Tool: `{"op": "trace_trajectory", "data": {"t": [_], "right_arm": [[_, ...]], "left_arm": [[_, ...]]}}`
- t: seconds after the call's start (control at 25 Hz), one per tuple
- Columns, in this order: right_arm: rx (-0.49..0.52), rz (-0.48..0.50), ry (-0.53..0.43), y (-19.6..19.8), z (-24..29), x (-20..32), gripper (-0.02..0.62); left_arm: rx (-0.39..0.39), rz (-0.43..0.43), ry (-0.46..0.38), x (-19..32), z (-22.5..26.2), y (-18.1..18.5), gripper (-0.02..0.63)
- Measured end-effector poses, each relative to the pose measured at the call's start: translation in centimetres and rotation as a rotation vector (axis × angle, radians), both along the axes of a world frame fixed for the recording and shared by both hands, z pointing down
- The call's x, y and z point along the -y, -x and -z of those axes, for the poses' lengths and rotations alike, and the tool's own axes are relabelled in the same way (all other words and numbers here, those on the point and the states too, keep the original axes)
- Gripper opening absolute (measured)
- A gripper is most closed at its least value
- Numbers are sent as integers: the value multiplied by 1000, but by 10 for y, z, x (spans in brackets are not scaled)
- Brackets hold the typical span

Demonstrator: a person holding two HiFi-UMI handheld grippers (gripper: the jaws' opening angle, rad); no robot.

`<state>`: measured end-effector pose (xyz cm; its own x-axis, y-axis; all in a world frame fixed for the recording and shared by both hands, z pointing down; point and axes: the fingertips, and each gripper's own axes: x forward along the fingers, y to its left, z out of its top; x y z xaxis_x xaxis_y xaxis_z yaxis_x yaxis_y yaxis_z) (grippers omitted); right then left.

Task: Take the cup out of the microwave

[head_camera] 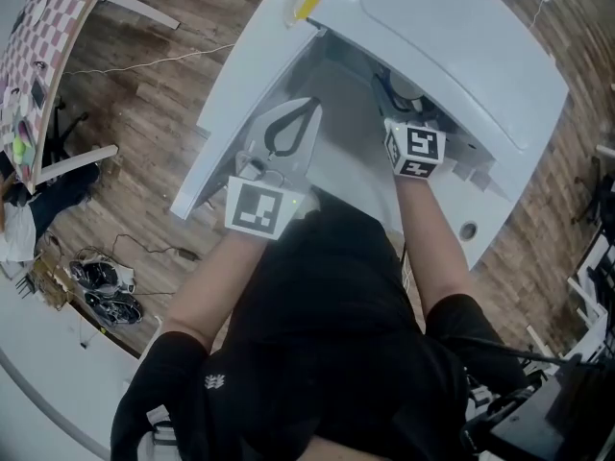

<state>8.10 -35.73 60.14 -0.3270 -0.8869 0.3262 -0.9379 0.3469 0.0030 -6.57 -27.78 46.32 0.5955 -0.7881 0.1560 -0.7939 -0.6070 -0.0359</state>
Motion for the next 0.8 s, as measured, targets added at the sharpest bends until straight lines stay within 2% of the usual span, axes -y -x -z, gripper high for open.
{"op": "trace_trajectory", "data": {"t": [0.6,0.8], "right_arm": [[15,28,33,8,30,-77,390],[12,32,13,8,51,-102,390]], "left_arm": [[21,-10,-35,-52,27,14,5],[11,5,-60,-69,40,25,5]]}}
